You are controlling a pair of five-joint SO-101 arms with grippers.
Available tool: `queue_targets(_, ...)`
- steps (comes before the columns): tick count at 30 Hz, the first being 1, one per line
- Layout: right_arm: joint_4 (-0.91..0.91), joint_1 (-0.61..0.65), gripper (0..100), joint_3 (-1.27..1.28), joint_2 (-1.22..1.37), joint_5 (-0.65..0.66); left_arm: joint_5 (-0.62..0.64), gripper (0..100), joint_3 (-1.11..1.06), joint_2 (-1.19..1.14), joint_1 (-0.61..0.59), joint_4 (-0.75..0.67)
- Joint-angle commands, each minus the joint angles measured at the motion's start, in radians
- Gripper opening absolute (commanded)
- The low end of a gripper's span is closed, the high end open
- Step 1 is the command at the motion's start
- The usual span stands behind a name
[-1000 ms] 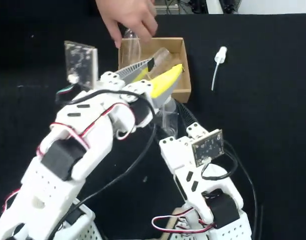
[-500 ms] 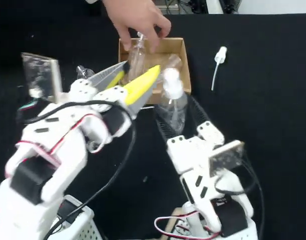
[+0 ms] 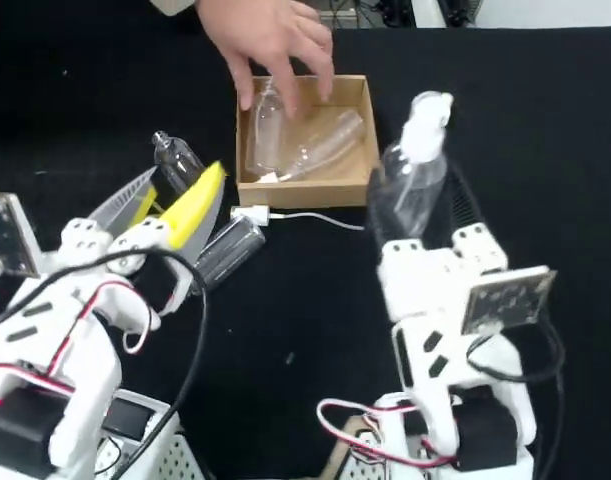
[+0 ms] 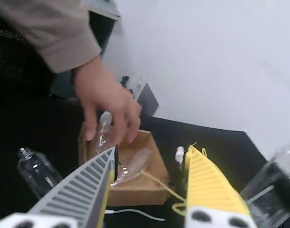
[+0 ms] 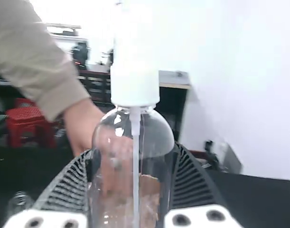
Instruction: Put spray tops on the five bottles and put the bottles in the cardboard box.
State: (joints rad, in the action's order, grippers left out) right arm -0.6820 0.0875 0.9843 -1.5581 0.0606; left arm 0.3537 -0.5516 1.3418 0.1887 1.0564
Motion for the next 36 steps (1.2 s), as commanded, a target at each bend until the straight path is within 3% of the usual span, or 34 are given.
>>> queue_targets(1,0.000,-0.071,1.1,-0.093,0.071,-0.002,-0.014,22,-0.147,0.149,-0.071,-0.003)
queue_targets(4,0.009,-0.097,1.0,-0.104,0.110,-0.002,-0.014,22,-0.239,0.222,-0.094,-0.020)
queue_targets(17,0.029,-0.107,1.0,-0.113,0.193,0.000,-0.014,22,-0.693,0.433,-0.243,-0.368)
queue_targets(26,0.071,-0.106,1.0,-0.093,0.196,-0.015,-0.012,22,-0.889,0.483,-0.363,-0.397)
queue_targets(30,0.227,-0.106,1.0,0.013,0.196,-0.078,-0.012,22,-0.943,0.483,-0.409,-0.393)
queue_targets(36,0.605,-0.100,1.1,0.265,0.262,-0.106,-0.014,22,-1.000,0.482,-0.409,-0.399)
